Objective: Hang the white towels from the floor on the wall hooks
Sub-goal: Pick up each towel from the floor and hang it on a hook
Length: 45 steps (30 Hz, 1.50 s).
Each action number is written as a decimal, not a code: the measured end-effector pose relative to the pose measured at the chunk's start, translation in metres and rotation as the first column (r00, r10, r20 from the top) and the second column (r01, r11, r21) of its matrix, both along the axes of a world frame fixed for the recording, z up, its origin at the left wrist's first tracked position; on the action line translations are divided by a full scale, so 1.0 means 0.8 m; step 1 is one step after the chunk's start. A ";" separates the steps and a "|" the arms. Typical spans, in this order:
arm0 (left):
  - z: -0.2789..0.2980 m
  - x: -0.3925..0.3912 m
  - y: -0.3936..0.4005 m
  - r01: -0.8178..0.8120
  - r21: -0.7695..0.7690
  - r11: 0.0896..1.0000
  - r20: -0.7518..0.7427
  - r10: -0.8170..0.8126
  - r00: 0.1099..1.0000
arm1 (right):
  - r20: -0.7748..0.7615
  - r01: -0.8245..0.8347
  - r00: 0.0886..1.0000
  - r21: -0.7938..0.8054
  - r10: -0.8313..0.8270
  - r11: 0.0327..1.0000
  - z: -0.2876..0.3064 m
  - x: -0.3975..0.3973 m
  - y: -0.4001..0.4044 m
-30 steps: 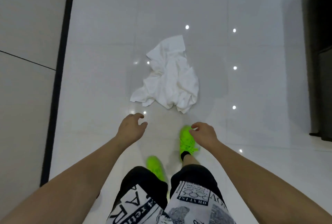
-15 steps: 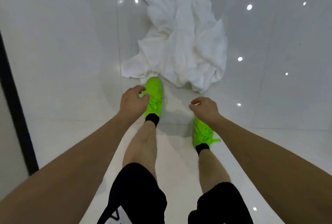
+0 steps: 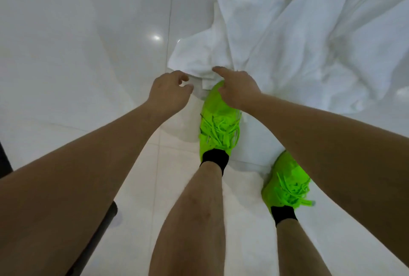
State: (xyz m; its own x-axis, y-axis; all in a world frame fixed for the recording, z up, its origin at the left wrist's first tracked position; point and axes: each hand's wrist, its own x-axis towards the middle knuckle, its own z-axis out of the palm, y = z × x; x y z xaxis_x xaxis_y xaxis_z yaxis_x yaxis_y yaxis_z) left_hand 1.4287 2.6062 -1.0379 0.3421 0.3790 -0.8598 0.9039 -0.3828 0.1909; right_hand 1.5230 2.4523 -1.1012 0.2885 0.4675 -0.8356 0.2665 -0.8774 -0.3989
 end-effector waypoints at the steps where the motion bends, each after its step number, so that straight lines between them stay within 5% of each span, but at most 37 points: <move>1: -0.009 -0.007 0.000 -0.009 -0.001 1.000 -0.010 0.009 1.000 | 0.008 -0.108 0.994 0.011 0.108 0.994 -0.008 -0.004 0.007; 7: -0.029 -0.047 -0.018 -0.043 -0.020 0.999 -0.061 0.042 0.997 | 0.146 -0.344 0.927 -0.028 0.344 0.939 -0.027 0.008 0.036; 16: -0.012 -0.032 -0.058 -0.069 -0.045 0.997 -0.035 0.067 0.997 | 0.426 -0.217 0.889 0.060 0.171 0.974 0.004 0.023 0.032; 25: 0.078 0.022 -0.089 -0.125 0.022 0.992 0.061 0.124 0.990 | 0.486 -0.064 0.873 0.183 -0.034 0.981 0.110 0.054 -0.014; 31: 0.246 0.074 -0.115 -0.164 0.079 0.983 0.209 0.145 0.967 | 0.547 -0.063 0.833 0.251 -0.088 0.966 0.284 0.099 -0.038; 38: 0.516 0.142 -0.140 0.013 0.272 0.962 0.396 -0.124 0.910 | 0.573 -0.098 0.806 0.373 -0.146 0.923 0.575 0.173 -0.093; 45: 0.820 0.236 -0.195 0.185 0.357 0.916 0.602 -0.377 0.704 | 0.645 -0.084 0.711 0.474 -0.281 0.877 0.894 0.247 -0.181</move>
